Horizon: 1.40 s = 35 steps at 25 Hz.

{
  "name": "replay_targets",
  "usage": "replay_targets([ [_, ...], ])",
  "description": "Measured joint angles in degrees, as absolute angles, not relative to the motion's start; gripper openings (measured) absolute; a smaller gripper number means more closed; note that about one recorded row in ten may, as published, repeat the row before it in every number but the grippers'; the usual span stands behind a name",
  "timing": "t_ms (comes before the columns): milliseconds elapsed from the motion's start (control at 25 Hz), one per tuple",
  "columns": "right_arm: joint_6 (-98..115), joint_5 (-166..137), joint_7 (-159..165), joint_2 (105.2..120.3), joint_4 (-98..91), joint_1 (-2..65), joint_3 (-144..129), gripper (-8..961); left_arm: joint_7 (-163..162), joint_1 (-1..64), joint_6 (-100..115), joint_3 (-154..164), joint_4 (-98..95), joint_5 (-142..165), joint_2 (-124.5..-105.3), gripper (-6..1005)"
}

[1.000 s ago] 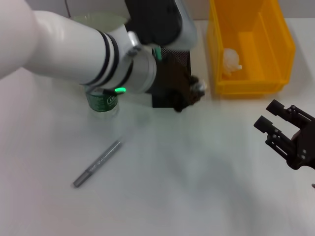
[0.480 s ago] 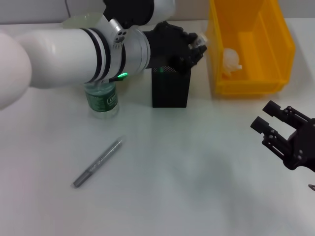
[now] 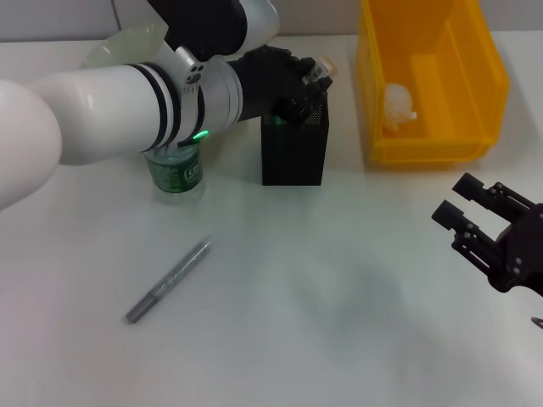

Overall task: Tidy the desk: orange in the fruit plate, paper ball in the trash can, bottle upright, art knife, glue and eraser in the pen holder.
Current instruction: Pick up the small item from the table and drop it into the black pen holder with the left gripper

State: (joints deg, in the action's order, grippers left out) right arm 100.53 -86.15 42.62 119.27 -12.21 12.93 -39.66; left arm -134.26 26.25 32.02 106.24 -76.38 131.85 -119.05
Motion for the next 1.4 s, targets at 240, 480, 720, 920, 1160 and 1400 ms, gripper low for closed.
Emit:
replay_targets([
  [240,100.5,-86.2,42.6,119.27,-12.2,13.2,-39.6,498,-134.0,25.6,31.6,106.8,-76.0,132.4,-118.85,260],
  [480,100.8,-86.2,42.6,119.21,-12.3,13.5,-39.7,497,-134.2,25.6,33.4,106.4,-75.8,132.5,-118.74,270],
  [720,101.0,-86.1,43.0,119.17,-12.4,13.6,-39.8,497,-134.3,25.8,34.2,105.7,-75.6,132.5,-118.79,318],
  [920,101.0,-86.1,43.0,119.18,-12.4,13.6,-39.6,497,-134.3,25.6,33.9,105.6,-75.6,132.4,-118.82,358],
  [1160,101.0,-86.1,42.8,119.18,-12.2,13.6,-39.6,497,-134.7,25.2,33.9,105.2,-75.9,131.7,-118.8,479],
  [1400,101.3,-86.2,42.8,119.18,-12.2,13.2,-39.6,497,-131.3,24.6,39.4,99.6,-77.2,120.5,-118.56,506],
])
